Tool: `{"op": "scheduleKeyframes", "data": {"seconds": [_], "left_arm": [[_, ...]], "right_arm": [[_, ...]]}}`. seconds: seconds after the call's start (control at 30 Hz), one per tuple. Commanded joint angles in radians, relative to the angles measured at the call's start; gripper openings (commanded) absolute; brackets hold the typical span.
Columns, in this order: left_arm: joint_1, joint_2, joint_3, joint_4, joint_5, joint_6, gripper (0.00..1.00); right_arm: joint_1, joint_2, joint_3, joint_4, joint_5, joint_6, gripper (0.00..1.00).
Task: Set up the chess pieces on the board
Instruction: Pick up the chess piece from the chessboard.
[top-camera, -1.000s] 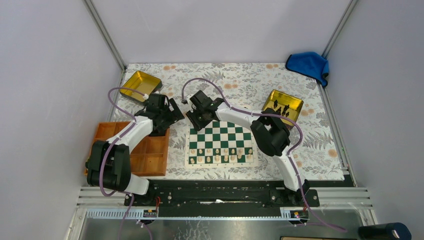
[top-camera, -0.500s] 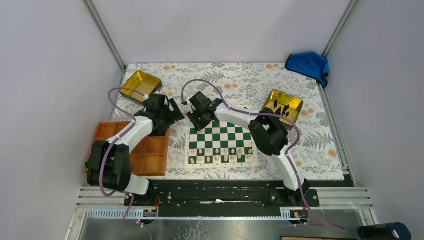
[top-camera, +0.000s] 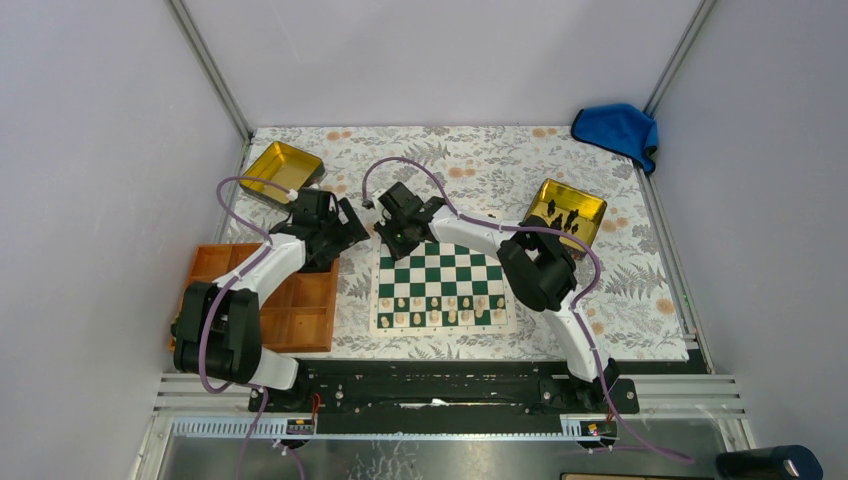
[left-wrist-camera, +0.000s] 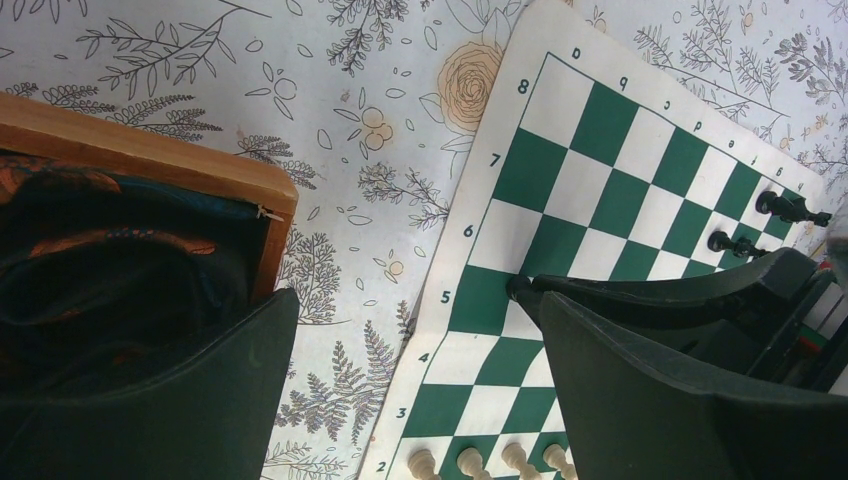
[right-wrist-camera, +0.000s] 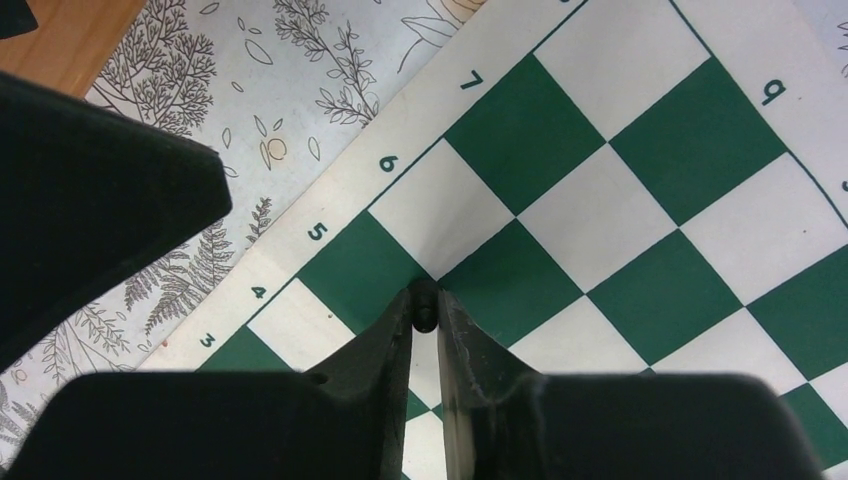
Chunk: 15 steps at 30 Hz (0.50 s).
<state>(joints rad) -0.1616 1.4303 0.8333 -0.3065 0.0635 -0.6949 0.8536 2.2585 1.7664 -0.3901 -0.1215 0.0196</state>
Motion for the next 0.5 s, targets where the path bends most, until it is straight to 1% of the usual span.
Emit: {"op": "scheduleKeyframes", "data": {"seconds": [0.0, 0.07, 0.2, 0.47], "left_arm": [[0.013, -0.016, -0.01, 0.007, -0.013, 0.003, 0.99], [0.013, -0.015, -0.007, 0.007, -0.011, 0.005, 0.99], [0.013, -0.014, -0.003, 0.004, -0.011, 0.006, 0.99], [0.013, -0.015, -0.003, 0.003, -0.013, 0.009, 0.99]], "right_arm": [[-0.001, -0.004, 0.042, 0.018, 0.027, -0.013, 0.19], [-0.002, -0.006, 0.043, 0.015, 0.036, -0.015, 0.12], [-0.001, -0.016, 0.035, 0.018, 0.056, -0.015, 0.07], [-0.02, -0.091, -0.025, 0.042, 0.168, 0.008, 0.03]]}}
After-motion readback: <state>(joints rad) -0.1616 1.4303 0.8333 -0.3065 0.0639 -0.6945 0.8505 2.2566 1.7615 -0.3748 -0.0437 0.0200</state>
